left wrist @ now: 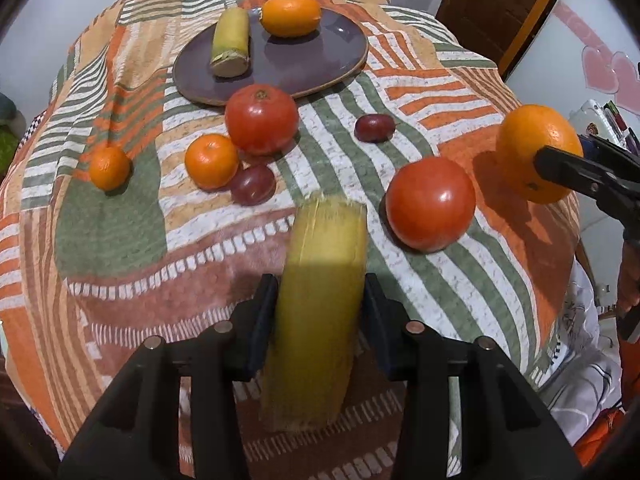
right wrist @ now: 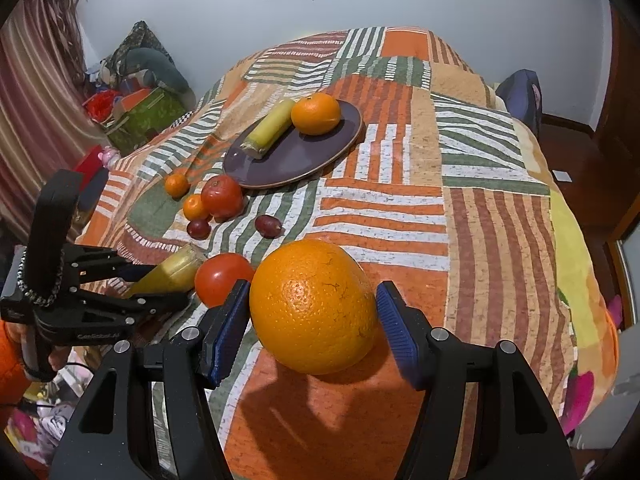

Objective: Organize fruits
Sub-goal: 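Grasp the large orange with the right tool while the left tool grasps the second yellow cylinder, then carry the large orange and second cylinder with both tools onto the plate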

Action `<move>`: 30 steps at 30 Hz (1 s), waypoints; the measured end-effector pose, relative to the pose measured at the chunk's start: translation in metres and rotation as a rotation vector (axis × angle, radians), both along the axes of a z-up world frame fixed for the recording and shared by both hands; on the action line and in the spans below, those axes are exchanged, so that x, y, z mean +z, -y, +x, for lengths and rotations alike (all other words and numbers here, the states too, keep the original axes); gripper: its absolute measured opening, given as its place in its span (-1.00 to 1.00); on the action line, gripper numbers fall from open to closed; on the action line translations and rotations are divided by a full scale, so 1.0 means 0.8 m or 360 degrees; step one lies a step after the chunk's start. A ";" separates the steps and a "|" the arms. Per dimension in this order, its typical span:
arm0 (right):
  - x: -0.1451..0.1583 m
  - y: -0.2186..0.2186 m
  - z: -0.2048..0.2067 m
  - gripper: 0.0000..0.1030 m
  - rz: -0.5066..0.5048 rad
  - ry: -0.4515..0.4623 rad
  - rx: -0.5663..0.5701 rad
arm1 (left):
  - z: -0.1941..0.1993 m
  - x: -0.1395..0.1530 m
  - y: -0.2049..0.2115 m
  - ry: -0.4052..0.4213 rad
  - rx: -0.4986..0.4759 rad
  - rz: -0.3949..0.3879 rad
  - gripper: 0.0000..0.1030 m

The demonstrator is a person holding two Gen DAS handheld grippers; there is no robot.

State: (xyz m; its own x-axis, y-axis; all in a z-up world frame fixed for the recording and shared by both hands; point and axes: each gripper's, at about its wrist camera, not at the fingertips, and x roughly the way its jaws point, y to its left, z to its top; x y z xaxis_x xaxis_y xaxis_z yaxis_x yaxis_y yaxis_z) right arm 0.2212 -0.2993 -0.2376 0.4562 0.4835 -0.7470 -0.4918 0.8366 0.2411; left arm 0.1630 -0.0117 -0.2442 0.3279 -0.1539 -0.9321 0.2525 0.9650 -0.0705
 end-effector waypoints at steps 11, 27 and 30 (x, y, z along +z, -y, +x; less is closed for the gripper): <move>0.004 0.004 0.012 0.17 -0.0004 0.0000 -0.0026 | -0.012 0.021 0.002 0.0150 0.0048 0.0033 -0.21; 0.027 -0.020 0.048 0.17 0.0013 0.0094 -0.0005 | 0.024 0.101 -0.036 0.0402 0.0174 -0.0091 -0.25; 0.029 -0.024 0.057 0.17 0.0010 0.0104 0.0000 | 0.035 0.111 -0.046 0.0441 0.0198 -0.0110 -0.25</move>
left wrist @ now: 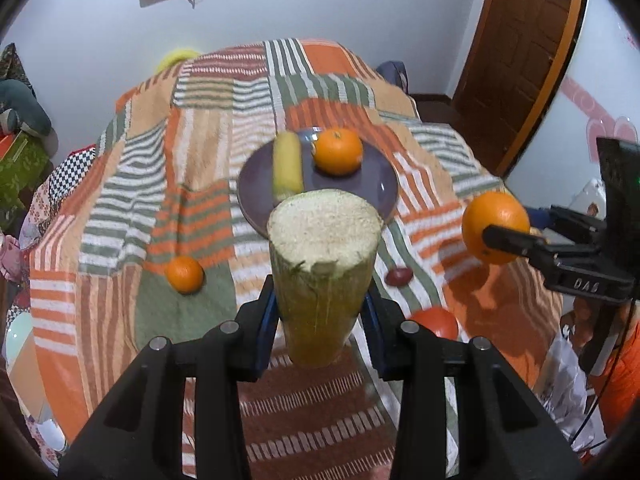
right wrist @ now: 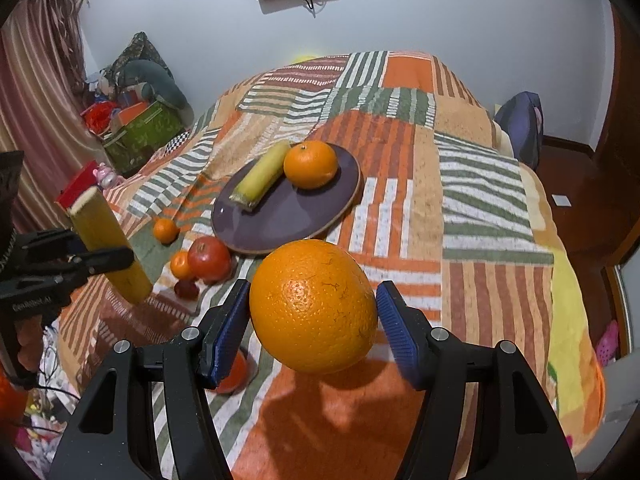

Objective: Organize fruits
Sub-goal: 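Carry the large orange and second cylinder with both tools onto the plate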

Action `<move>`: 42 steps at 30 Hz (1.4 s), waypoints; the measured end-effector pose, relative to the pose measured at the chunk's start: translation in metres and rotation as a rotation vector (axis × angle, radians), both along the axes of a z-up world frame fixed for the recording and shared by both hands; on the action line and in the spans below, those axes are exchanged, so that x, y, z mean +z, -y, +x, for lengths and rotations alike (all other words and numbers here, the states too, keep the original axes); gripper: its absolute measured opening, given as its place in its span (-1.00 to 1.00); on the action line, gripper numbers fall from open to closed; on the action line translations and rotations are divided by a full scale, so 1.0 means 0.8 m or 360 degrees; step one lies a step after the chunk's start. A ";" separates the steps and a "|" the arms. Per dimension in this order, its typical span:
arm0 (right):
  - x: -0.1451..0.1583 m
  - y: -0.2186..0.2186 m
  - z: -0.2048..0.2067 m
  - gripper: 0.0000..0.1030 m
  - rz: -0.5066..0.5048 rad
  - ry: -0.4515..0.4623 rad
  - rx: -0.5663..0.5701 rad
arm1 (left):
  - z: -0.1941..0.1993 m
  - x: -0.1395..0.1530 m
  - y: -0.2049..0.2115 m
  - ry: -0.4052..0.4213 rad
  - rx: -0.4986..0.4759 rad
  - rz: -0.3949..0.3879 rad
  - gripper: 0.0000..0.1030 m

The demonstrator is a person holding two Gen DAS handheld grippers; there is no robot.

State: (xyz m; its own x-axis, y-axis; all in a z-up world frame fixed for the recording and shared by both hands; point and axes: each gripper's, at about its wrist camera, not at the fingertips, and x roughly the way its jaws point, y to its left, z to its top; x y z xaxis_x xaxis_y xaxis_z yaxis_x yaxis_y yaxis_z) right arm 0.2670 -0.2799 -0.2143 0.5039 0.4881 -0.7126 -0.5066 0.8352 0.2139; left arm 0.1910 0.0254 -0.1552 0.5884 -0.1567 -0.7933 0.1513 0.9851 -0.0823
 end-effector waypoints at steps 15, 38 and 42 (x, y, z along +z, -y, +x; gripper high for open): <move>-0.007 -0.044 0.047 0.17 0.0001 0.0014 0.0076 | 0.077 -0.002 -0.040 -0.0005 0.0085 -0.0045 -0.25; -0.037 -0.120 0.109 0.18 -0.0056 -0.0025 0.0226 | 0.223 -0.061 -0.054 -0.0160 0.0085 -0.0053 -0.25; -0.040 -0.129 0.113 0.18 -0.0057 -0.0030 0.0253 | 0.237 -0.071 -0.053 -0.0182 0.0098 -0.0048 -0.25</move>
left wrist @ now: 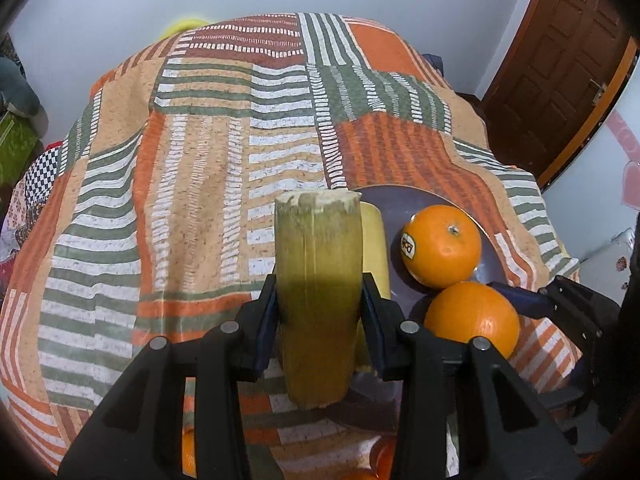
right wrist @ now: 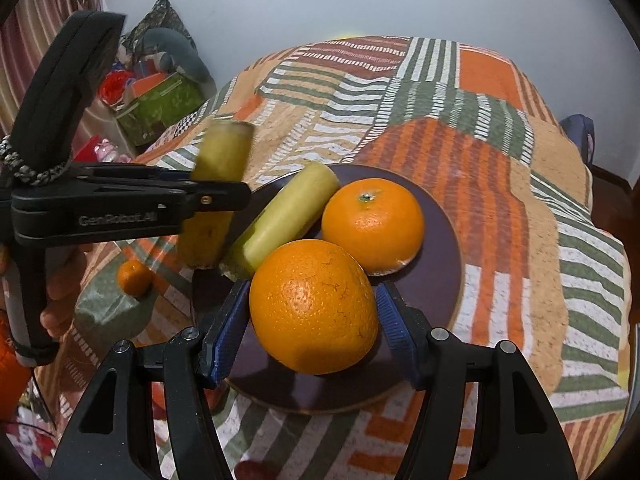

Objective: Organize fruits
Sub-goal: 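Carry the large orange and second cylinder with both tools onto the plate, then open both tools to release the orange and cylinder on the plate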

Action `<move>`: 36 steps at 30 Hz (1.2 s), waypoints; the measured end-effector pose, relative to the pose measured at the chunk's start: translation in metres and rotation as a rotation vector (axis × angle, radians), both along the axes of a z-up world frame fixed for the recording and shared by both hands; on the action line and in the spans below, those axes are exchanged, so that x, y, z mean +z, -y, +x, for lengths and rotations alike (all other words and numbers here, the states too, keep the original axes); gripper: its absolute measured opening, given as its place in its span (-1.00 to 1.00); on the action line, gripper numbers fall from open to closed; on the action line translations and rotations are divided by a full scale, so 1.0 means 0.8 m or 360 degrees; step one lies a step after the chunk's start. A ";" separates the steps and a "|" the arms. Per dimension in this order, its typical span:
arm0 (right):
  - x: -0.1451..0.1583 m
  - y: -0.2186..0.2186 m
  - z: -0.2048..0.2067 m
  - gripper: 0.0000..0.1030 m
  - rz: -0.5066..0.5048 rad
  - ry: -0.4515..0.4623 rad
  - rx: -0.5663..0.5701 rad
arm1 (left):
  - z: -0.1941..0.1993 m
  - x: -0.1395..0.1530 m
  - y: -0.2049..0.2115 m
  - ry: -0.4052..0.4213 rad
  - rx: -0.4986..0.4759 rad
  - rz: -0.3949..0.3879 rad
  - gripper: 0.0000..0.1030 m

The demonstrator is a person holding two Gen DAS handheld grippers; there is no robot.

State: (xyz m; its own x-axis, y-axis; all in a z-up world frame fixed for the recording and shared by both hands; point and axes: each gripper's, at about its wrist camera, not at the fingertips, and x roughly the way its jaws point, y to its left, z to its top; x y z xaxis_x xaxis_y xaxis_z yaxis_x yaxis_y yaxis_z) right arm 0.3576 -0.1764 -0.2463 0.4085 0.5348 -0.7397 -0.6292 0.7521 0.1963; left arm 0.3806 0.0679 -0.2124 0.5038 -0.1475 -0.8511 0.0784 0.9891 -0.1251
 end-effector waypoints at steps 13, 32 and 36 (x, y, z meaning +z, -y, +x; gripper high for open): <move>-0.001 -0.017 -0.001 0.20 -0.0013 0.0027 0.0051 | 0.004 -0.010 0.000 0.0004 0.0058 0.0019 -0.25; 0.053 0.023 -0.043 0.30 0.0043 0.0131 -0.0070 | -0.127 0.083 -0.004 0.0282 0.0019 0.0160 0.21; 0.072 0.036 -0.069 0.30 0.0020 0.0206 -0.0077 | -0.173 0.113 -0.005 0.0383 0.0033 0.0166 0.36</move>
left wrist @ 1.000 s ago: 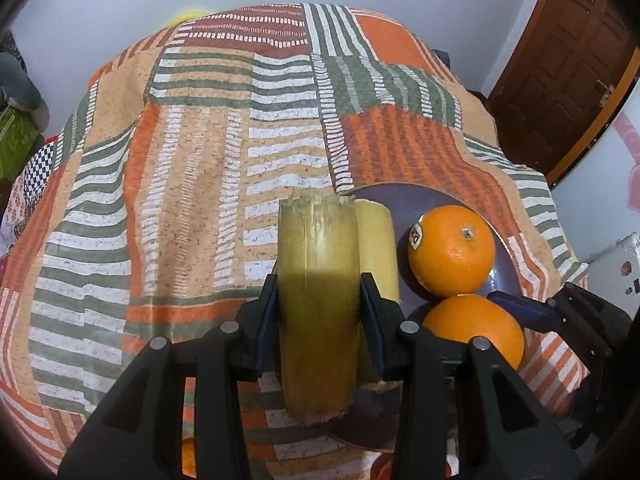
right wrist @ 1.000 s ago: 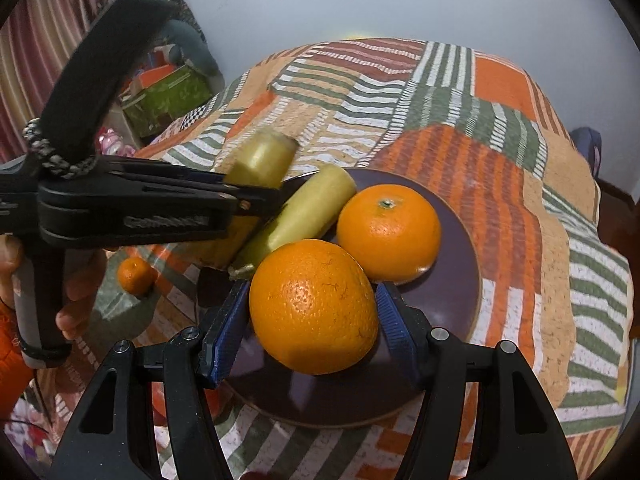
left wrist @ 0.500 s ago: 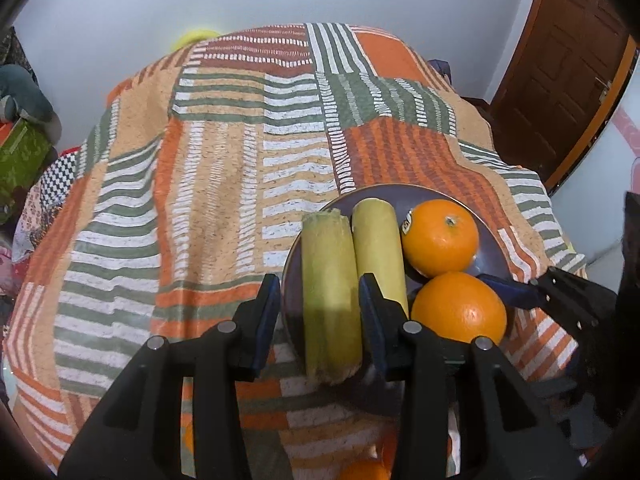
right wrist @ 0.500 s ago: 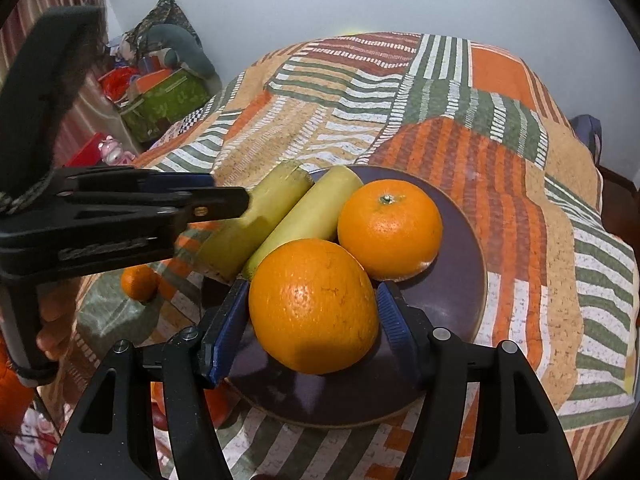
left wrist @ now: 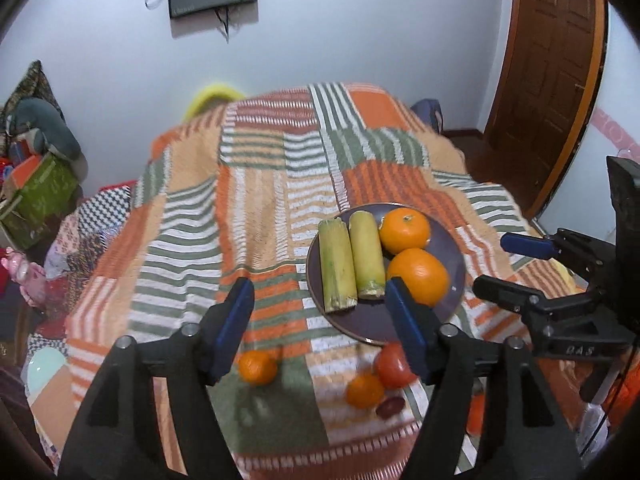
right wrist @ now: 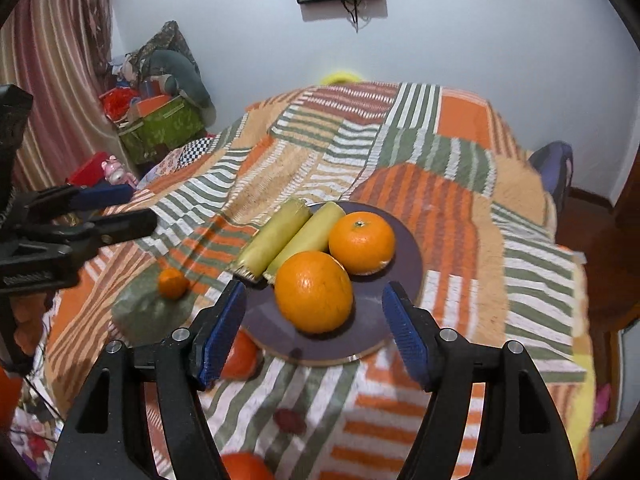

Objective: Organize fruits
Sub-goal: 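Open both tools to release the orange and cylinder on the plate, then grasp the red tomato with the right tool while the left tool grasps another tomato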

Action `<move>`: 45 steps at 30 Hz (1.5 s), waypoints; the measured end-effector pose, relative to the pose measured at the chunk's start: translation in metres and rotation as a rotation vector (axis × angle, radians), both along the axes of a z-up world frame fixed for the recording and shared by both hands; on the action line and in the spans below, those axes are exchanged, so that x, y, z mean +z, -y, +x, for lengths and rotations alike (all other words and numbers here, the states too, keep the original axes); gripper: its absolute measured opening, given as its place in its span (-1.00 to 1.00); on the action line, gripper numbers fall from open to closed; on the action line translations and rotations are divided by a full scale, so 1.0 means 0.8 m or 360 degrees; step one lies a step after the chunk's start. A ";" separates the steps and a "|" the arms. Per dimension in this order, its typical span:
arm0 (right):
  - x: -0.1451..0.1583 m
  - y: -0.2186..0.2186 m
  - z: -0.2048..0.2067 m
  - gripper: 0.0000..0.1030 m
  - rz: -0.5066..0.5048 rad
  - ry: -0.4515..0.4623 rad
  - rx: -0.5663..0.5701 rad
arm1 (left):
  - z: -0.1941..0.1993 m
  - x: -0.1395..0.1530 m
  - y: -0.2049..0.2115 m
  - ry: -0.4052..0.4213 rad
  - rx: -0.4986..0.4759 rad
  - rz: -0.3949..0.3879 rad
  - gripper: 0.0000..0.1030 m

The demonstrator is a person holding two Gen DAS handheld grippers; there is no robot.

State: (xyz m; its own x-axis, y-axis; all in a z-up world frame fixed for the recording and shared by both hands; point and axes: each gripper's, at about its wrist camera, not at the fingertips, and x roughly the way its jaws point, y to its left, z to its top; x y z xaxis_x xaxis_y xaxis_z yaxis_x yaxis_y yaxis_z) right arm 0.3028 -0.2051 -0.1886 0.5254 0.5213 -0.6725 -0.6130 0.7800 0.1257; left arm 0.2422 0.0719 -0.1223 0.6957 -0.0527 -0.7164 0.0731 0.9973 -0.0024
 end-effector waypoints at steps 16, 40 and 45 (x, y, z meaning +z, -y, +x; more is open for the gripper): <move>-0.004 0.024 -0.106 0.53 -0.0095 0.0078 0.0028 | -0.116 0.016 0.010 -0.0028 0.0038 0.0030 0.88; -0.105 0.014 -0.110 -0.05 -0.0116 -0.0306 0.0113 | -0.103 -0.055 0.020 -0.0307 0.0015 -0.0037 0.88; -0.101 0.017 -0.112 -0.06 -0.0108 -0.0297 0.0121 | -0.089 -0.067 0.023 -0.0348 0.0010 -0.0051 0.88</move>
